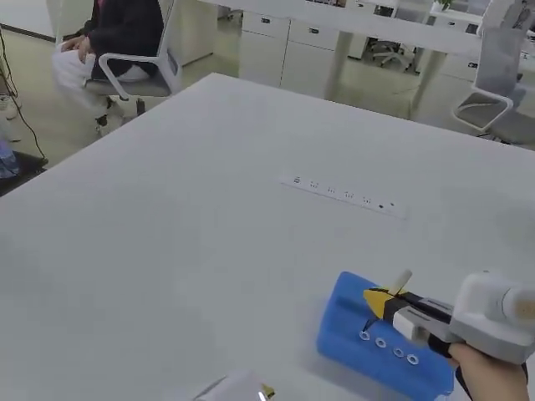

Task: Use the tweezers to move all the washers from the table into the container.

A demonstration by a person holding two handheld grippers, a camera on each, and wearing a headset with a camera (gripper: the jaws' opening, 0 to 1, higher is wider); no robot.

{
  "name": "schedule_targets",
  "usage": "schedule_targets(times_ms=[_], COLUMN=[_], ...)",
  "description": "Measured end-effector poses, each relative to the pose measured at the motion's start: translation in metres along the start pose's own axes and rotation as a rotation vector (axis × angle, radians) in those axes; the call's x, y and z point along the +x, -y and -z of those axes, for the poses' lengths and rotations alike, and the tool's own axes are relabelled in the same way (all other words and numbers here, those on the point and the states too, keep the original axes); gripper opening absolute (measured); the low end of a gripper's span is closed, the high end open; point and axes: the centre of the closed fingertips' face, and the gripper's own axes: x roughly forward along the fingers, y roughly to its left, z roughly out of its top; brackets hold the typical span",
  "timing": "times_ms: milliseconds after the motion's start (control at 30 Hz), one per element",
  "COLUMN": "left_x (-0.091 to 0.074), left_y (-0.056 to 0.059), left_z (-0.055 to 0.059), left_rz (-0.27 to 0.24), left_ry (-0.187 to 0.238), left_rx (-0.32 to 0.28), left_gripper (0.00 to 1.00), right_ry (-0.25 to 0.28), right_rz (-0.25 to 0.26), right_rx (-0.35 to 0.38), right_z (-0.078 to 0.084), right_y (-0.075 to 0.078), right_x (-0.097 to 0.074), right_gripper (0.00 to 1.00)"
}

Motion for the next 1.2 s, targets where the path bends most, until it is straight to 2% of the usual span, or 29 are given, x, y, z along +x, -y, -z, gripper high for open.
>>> schedule_targets(times_ms=[133, 333, 500, 633, 767, 833, 1033, 1200], left_x=[0.000, 0.000, 0.001, 0.001, 0.001, 0.001, 0.001, 0.001], left_y=[0.000, 0.001, 0.002, 0.004, 0.005, 0.005, 0.004, 0.005], left_z=[0.000, 0.000, 0.000, 0.001, 0.001, 0.001, 0.001, 0.001], left_rz=[-0.001, 0.004, 0.009, 0.016, 0.020, 0.020, 0.016, 0.017], left_ry=[0.002, 0.001, 0.001, -0.004, -0.008, -0.008, -0.003, -0.004], left_rx=[0.001, 0.005, 0.008, 0.012, 0.017, 0.018, 0.014, 0.017], left_gripper=[0.69, 0.69, 0.69, 0.68, 0.68, 0.68, 0.68, 0.68], right_ry=[0.030, 0.069, 0.082, 0.067, 0.013, -0.019, -0.062, -0.096], right_rz=[-0.023, -0.058, -0.092, -0.123, -0.137, -0.144, -0.122, -0.120], right_rx=[-0.001, 0.009, 0.036, 0.071, 0.069, 0.092, 0.113, 0.095], right_z=[-0.009, -0.018, -0.012, 0.002, 0.027, 0.040, 0.063, 0.069], right_y=[-0.010, -0.034, -0.054, -0.070, -0.078, -0.082, -0.078, -0.077], right_x=[-0.010, -0.029, -0.041, -0.045, -0.045, -0.045, -0.043, -0.042], right_gripper=[0.04, 0.04, 0.04, 0.04, 0.04, 0.05, 0.05, 0.05])
